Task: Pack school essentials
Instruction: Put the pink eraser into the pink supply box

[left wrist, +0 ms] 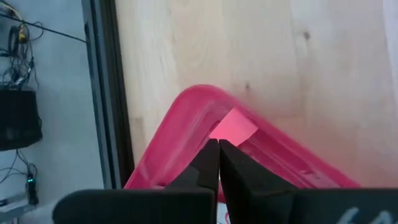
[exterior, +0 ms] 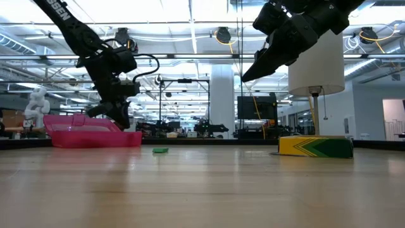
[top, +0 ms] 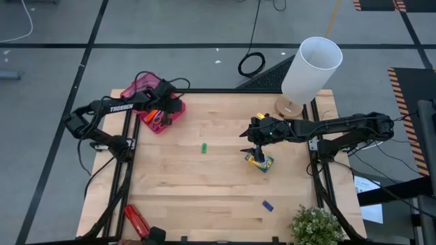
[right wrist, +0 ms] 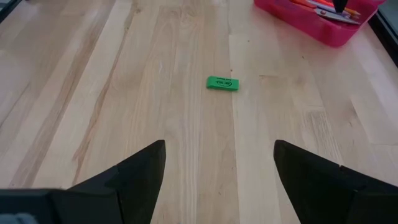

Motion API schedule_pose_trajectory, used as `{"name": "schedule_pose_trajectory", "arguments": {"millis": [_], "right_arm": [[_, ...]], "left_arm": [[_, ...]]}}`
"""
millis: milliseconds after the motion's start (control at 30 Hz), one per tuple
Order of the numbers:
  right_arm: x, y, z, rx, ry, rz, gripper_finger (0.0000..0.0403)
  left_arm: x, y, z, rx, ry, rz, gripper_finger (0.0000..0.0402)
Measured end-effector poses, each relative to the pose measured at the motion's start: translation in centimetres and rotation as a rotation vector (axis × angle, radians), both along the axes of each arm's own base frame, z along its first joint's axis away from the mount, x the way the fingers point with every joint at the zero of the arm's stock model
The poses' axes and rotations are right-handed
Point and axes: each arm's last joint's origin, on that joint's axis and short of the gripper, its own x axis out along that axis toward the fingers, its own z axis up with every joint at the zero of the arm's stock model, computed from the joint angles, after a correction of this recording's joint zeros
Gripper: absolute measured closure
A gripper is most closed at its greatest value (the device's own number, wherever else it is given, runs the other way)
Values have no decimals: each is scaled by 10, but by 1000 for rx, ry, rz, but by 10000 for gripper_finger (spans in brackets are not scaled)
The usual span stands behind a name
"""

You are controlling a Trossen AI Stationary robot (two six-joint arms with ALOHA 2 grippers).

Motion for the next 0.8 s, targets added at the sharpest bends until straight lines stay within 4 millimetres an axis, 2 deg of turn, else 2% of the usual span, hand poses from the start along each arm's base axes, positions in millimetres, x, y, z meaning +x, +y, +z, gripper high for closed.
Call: {"name": "schedule_pose_trajectory", "arguments": {"millis": [167, 467, 667, 800], "right_arm": [[1, 0, 2, -6, -20, 4, 113], [6, 0, 9, -31, -107, 15, 113], [6, 0, 9, -42, -115, 21, 113], [6, 0, 9, -46, -117, 24, 113]], "left_arm": [[1, 0, 2, -27, -1, 27, 398], [8, 9, 21, -94, -63, 192, 399], [9, 19, 11, -262, -113, 527, 400], [16, 20, -4, -343, -71, 616, 400]]}}
